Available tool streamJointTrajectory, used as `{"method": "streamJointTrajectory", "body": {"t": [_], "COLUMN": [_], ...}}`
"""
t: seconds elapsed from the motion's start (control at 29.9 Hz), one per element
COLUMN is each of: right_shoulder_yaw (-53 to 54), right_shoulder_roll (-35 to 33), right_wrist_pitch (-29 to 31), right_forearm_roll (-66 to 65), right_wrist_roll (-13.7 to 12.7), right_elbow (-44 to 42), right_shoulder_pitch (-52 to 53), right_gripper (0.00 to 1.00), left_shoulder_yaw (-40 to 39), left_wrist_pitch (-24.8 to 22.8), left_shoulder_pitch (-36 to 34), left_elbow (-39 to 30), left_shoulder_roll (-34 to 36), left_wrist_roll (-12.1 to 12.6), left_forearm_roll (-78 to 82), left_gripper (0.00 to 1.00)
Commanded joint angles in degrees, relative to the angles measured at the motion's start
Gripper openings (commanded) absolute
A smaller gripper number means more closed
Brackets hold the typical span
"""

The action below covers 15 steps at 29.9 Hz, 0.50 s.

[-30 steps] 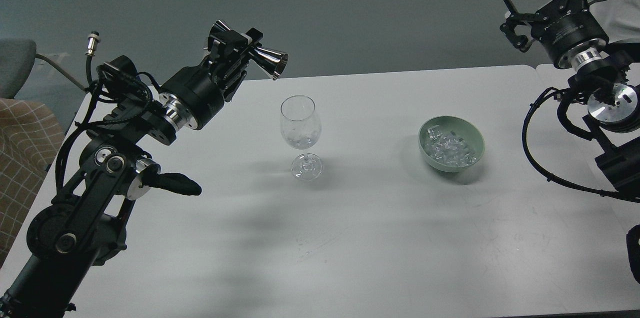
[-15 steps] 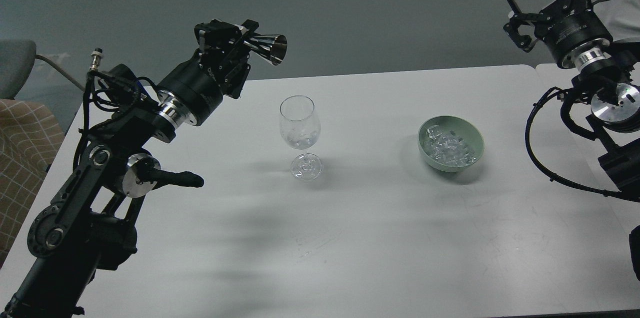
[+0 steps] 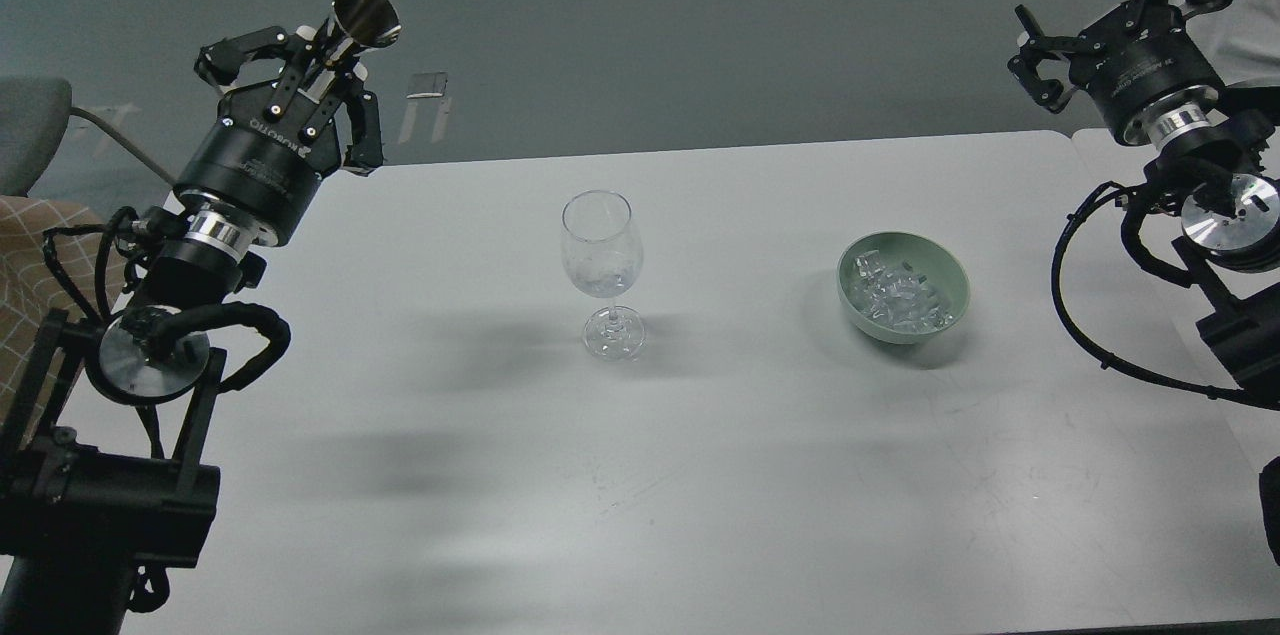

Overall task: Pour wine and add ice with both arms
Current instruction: 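Swing the jigger upright and back away from the glass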

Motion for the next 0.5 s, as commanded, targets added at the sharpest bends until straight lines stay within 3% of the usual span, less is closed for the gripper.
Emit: {"method": "streamJointTrajectory", "body": {"t": [0.0,0.2,0.47], "right_shoulder_yaw": [-0.01,-0.01,-0.01], "right_shoulder_roll": [0.01,-0.08,-0.17], "right_wrist_pitch": [-0.35,-2.63,-5.36], "right_forearm_roll": [-0.08,-0.08,-1.66], "right_wrist_roll": [-0.06,-0.06,0.11], "right_elbow": [0.09,0.18,0.18], "right_shoulder_pitch": [-0.02,0.07,-0.11], "right_gripper": [1.0,1.0,1.0], "left_shoulder_yaw": [-3.08,-5.02,-4.75], "left_wrist_pitch": [-0.07,-0.07,-0.68], "left_shoulder_pitch": [2.61,5.07,4.55], "left_elbow": [2.45,7.55,21.34], "left_shoulder_roll": [0.03,0.03,-0.05], "left_wrist_roll": [-0.35,-0.53,-2.55], "left_forearm_roll": [-2.7,-5.6,-6.13], "left_gripper": [0.0,0.0,0.0]}}
